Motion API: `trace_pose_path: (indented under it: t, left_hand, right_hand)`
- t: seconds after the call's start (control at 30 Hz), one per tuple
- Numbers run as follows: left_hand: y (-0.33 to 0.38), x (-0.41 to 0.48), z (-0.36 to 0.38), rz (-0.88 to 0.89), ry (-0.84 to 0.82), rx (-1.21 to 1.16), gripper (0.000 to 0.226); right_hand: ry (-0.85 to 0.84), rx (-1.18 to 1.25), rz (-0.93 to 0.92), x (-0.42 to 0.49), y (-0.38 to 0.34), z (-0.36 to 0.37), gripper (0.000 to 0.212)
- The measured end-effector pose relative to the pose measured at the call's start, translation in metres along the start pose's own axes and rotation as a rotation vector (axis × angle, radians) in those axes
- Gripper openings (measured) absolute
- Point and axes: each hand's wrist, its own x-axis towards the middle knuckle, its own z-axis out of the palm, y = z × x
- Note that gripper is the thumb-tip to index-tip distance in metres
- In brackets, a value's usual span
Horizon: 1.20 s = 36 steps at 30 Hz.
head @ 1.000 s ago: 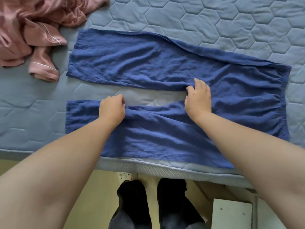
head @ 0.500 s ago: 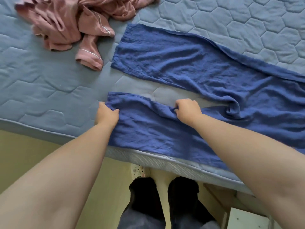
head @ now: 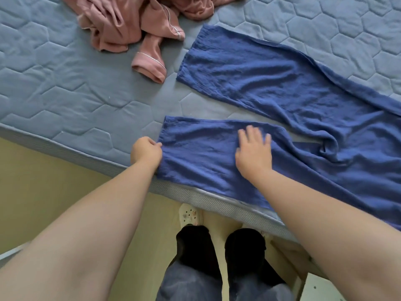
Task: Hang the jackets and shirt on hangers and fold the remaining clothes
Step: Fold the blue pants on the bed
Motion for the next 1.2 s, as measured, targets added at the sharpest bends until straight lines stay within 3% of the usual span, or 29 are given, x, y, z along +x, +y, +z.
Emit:
trace_pose_path:
  t: [0.03,0.07,0.13,0.23,0.4,0.7,1.0,1.1,1.2]
  left_hand:
    - [0.001,-0.006,-0.001,0.018,0.091,0.033,0.01]
    - [0.003,-0.01,0.002,0.097,0.167,0.096,0.024]
    - [0.009,-0.024,0.011,0.343,0.201,0.269,0.049]
    - [0.027,-0.049,0.034,0.616,0.107,0.527,0.069]
    - [0.054,-0.091,0.074,0.959,-0.016,0.858,0.074]
    - [0.12,-0.166,0.164,1.19,-0.315,0.988,0.07]
    - [0.174,-0.274,0.268,1.31,-0.524,0.991,0.074]
    - [0.182,-0.305,0.298,1.287,-0.499,0.999,0.084]
    - [0.181,-0.324,0.32,1.281,-0.452,1.02,0.089]
  right_hand:
    - [0.001,0.026,0.13,-0.002,0.002,0.0,0.059]
    - [0.0,0.039,0.15,-0.005,0.004,0.002,0.061]
    - [0.036,0.05,-0.018,-0.014,0.004,0.003,0.061]
    - [0.058,0.052,-0.182,-0.033,0.01,0.008,0.061]
    - [0.057,0.066,-0.091,-0.067,0.038,0.023,0.061]
    - [-0.054,0.022,0.156,-0.134,0.17,0.052,0.062]
    - [-0.275,-0.001,0.204,-0.22,0.293,0.076,0.079]
    - [-0.255,-0.093,0.269,-0.236,0.326,0.086,0.076]
    - [-0.109,-0.071,0.34,-0.237,0.354,0.098,0.061]
